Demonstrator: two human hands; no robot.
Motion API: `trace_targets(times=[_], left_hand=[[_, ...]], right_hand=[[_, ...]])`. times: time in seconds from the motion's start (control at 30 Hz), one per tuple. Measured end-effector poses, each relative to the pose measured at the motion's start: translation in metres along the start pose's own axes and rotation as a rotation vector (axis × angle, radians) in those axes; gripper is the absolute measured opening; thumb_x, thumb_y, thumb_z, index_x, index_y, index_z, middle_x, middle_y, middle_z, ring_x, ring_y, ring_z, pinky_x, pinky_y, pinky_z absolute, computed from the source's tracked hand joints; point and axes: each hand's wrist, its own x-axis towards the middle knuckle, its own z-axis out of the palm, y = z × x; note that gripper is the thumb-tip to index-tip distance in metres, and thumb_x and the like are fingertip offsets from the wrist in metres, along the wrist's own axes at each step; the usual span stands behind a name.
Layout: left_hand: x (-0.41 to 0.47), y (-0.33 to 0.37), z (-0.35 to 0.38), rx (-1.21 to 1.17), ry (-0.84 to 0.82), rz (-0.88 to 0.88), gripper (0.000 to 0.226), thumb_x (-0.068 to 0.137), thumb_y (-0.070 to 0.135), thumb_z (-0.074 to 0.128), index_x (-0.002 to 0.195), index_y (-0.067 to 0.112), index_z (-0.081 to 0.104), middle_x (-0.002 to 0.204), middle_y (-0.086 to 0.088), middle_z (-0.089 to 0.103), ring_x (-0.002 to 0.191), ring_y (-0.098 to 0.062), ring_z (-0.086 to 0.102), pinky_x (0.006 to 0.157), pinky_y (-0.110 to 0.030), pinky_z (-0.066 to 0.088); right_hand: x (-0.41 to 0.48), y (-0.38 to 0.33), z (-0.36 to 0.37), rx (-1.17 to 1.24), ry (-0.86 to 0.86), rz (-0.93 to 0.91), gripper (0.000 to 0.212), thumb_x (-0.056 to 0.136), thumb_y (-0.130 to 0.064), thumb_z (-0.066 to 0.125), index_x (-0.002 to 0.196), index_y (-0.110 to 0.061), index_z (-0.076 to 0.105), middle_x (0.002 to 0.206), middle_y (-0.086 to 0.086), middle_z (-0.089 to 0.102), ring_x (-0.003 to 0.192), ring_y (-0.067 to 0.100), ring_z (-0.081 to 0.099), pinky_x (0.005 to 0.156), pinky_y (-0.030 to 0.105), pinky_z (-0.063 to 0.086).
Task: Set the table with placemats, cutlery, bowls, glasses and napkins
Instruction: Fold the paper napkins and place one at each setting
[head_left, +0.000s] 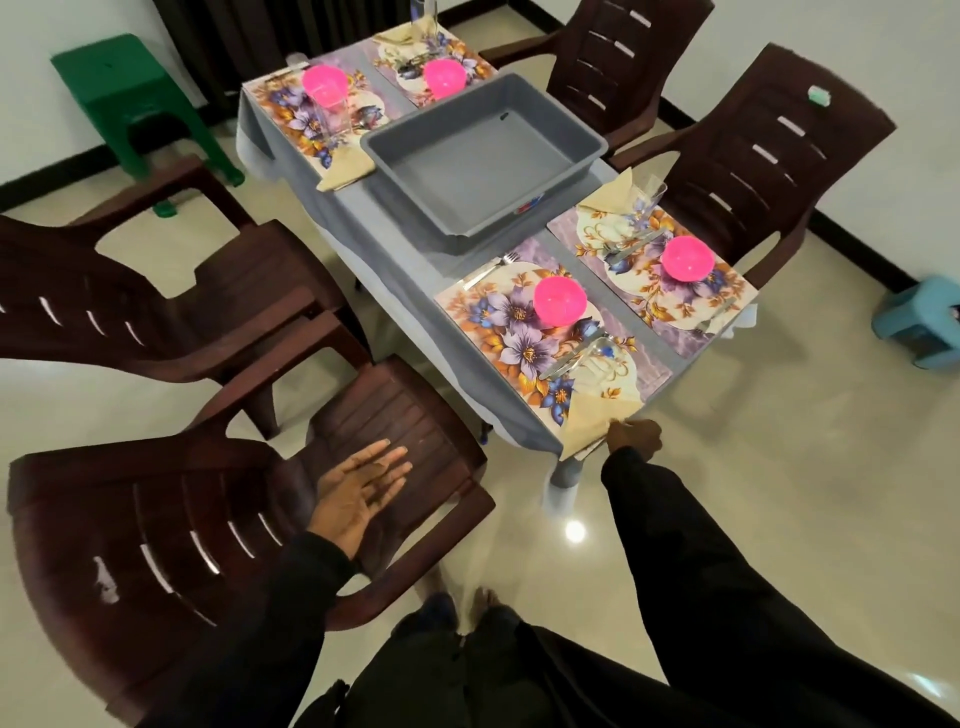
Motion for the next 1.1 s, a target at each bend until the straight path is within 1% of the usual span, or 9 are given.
trace_targets(times=[0.1,0.27,0.4,0.53,0.63,0.73,0.8,0.93,1.1], left_hand=[[-0.013,-0.002,0.000,0.034,0.004,0.047,0.033,0.099,0.004,0.058,0.132,0.005,0.061,0.124,-0.016,0.073,0.115,-0.033,0.070,0.105,-0.044,0.050],[-0.042,-0.011,0.001,0.144,0.010,0.168,0.032,0.100,0.010,0.060,0.131,0.006,0.062,0.122,-0.013,0.074,0.113,-0.030,0.072,0.102,-0.043,0.052],[-0.074,-0.016,-0.002,0.297,0.043,0.290,0.026,0.101,0.014,0.061,0.126,0.007,0.064,0.116,-0.009,0.076,0.109,-0.026,0.073,0.097,-0.040,0.055],[-0.107,-0.011,-0.022,0.491,0.152,0.455,0.014,0.098,0.009,0.066,0.111,0.013,0.071,0.104,-0.003,0.079,0.103,-0.023,0.074,0.092,-0.035,0.057],[-0.134,-0.004,-0.054,0.682,0.227,0.606,0.012,0.096,0.012,0.070,0.105,0.020,0.073,0.103,0.004,0.078,0.102,-0.011,0.072,0.094,-0.033,0.056],[-0.164,0.006,-0.095,0.838,0.310,0.705,0.011,0.098,0.021,0.068,0.107,0.026,0.072,0.103,0.014,0.075,0.100,-0.001,0.070,0.092,-0.027,0.056],[-0.185,0.013,-0.127,0.904,0.390,0.753,0.011,0.100,0.023,0.065,0.108,0.027,0.071,0.103,0.015,0.074,0.099,-0.001,0.069,0.093,-0.026,0.057],[-0.225,0.024,-0.200,0.928,0.581,0.779,0.012,0.099,0.031,0.063,0.107,0.031,0.071,0.105,0.017,0.074,0.098,-0.003,0.070,0.090,-0.037,0.058],[-0.265,0.041,-0.308,0.976,0.726,0.788,0.008,0.099,0.031,0.062,0.105,0.034,0.068,0.104,0.022,0.071,0.100,-0.003,0.066,0.089,-0.040,0.056]], right_hand=[[-0.022,-0.004,-0.008,-0.032,-0.040,-0.137,0.022,0.087,-0.011,0.076,0.107,-0.003,0.075,0.117,0.018,0.071,0.112,0.035,0.065,0.099,0.039,0.050],[-0.074,0.002,-0.021,-0.192,-0.223,-0.467,0.014,0.089,-0.013,0.068,0.094,-0.005,0.078,0.099,0.014,0.076,0.096,0.032,0.069,0.082,0.026,0.046],[-0.120,0.007,-0.030,-0.298,-0.386,-0.721,0.014,0.092,-0.019,0.065,0.092,-0.008,0.075,0.091,0.008,0.075,0.086,0.022,0.068,0.078,0.027,0.049],[-0.191,-0.004,-0.034,-0.361,-0.561,-0.998,0.021,0.096,-0.022,0.061,0.076,-0.020,0.067,0.077,-0.002,0.067,0.072,0.011,0.062,0.069,0.024,0.044],[-0.248,-0.010,-0.031,-0.370,-0.701,-1.181,0.019,0.097,-0.024,0.060,0.081,-0.022,0.069,0.078,-0.009,0.067,0.073,0.002,0.062,0.067,0.019,0.050],[-0.310,-0.017,-0.020,-0.394,-0.820,-1.330,0.014,0.097,-0.029,0.062,0.085,-0.026,0.067,0.083,-0.011,0.069,0.077,0.002,0.064,0.071,0.021,0.053],[-0.355,-0.019,-0.009,-0.403,-0.894,-1.439,0.010,0.097,-0.030,0.063,0.090,-0.025,0.069,0.087,-0.011,0.070,0.080,0.002,0.065,0.075,0.022,0.054],[-0.450,-0.017,0.018,-0.447,-0.965,-1.670,0.011,0.099,-0.030,0.062,0.098,-0.023,0.070,0.092,-0.010,0.069,0.084,0.004,0.063,0.080,0.028,0.056],[-0.564,0.002,0.071,-0.463,-1.044,-1.821,0.016,0.099,-0.035,0.059,0.109,-0.025,0.068,0.104,-0.008,0.068,0.095,0.009,0.062,0.084,0.032,0.054]])
